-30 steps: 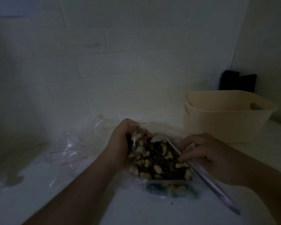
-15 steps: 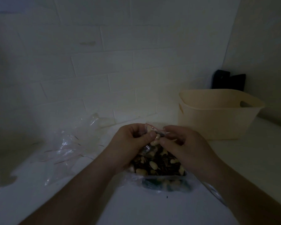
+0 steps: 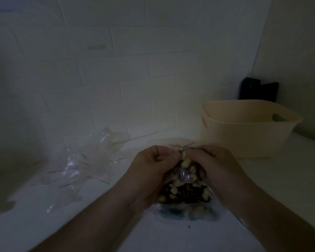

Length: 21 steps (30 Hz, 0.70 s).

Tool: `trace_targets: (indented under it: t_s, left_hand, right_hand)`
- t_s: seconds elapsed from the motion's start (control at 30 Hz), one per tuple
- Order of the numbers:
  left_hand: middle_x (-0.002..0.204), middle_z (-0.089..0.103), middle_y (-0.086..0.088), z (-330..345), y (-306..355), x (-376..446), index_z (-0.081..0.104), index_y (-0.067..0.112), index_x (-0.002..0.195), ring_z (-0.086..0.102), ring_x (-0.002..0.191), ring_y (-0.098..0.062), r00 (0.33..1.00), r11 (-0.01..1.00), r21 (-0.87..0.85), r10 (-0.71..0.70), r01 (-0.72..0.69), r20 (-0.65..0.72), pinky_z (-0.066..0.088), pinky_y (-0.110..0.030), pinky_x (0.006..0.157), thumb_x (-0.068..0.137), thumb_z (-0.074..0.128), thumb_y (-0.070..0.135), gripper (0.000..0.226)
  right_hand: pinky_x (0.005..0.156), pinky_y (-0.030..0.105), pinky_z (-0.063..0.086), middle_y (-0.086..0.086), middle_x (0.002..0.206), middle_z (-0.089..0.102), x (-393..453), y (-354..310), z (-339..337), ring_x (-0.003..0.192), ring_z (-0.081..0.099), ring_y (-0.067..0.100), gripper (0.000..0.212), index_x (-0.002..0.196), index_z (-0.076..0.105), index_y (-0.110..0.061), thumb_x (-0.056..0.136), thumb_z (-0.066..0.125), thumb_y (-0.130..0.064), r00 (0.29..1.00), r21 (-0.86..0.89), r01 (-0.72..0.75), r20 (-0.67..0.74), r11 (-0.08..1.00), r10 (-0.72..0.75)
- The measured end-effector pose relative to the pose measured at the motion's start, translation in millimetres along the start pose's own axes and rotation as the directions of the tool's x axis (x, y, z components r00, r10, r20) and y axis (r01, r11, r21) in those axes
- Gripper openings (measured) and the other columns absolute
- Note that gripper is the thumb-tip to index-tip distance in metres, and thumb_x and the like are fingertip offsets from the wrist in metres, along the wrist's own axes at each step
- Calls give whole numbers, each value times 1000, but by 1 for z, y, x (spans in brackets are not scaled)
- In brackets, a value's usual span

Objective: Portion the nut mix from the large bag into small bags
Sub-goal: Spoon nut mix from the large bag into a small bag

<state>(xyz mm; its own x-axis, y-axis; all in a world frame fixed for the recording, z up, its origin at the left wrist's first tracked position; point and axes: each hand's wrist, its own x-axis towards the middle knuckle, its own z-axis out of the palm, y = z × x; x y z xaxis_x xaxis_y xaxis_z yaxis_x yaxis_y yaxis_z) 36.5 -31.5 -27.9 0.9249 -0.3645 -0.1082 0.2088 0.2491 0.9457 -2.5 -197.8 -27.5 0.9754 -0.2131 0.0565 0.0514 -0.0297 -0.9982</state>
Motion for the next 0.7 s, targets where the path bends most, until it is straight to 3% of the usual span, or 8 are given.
trace_targets:
  t_s: [0.1,0.27,0.37,0.53,0.63,0.7]
  left_hand:
    - [106,71,-30,2,-1,2,54,8,106,72,87,-36,998,1000,-2,-18,18,-68,58,-51,88,84,82,4,37]
    - [110,72,-30,7,3,-1,50,16,105,72,88,-36,995,998,48,54,-50,-86,56,-63,91,71,88,34,54]
    - [111,73,-26,5,2,-2,49,17,110,74,97,-42,996,995,91,54,-48,-74,56,-65,91,86,85,24,44]
    - [109,73,-26,6,2,-3,52,21,109,74,89,-37,996,988,141,72,-64,-52,58,-65,91,71,87,35,54]
    - [105,75,-23,6,1,-4,54,18,111,75,90,-37,994,983,154,108,-103,-24,58,-65,91,84,85,30,43]
    - [102,77,-16,5,5,-4,56,19,116,76,89,-36,991,976,172,135,-131,-12,63,-56,84,92,79,23,33]
  right_hand:
    - [88,56,60,13,86,78,1,0,0,86,77,33,13,87,79,-13,89,71,-24,1000,-5,-17,-4,1000,17]
    - [88,54,61,9,88,79,0,-1,3,87,77,28,15,88,79,-17,91,69,-27,1000,15,-30,8,999,30]
    - [91,54,60,9,93,79,-2,-2,5,92,77,28,19,93,80,-16,95,68,-31,999,53,-46,31,998,44]
    - [71,39,59,18,84,76,-3,-6,4,80,76,31,23,80,77,-8,95,63,-19,999,75,-43,25,996,41]
    - [65,36,55,21,79,68,-3,-7,3,71,69,30,24,73,72,-5,93,62,-12,1000,69,-7,-24,998,8]
    - [66,37,57,21,81,70,-2,-5,3,73,70,28,21,75,70,-6,94,63,-12,997,82,32,-77,996,-25]
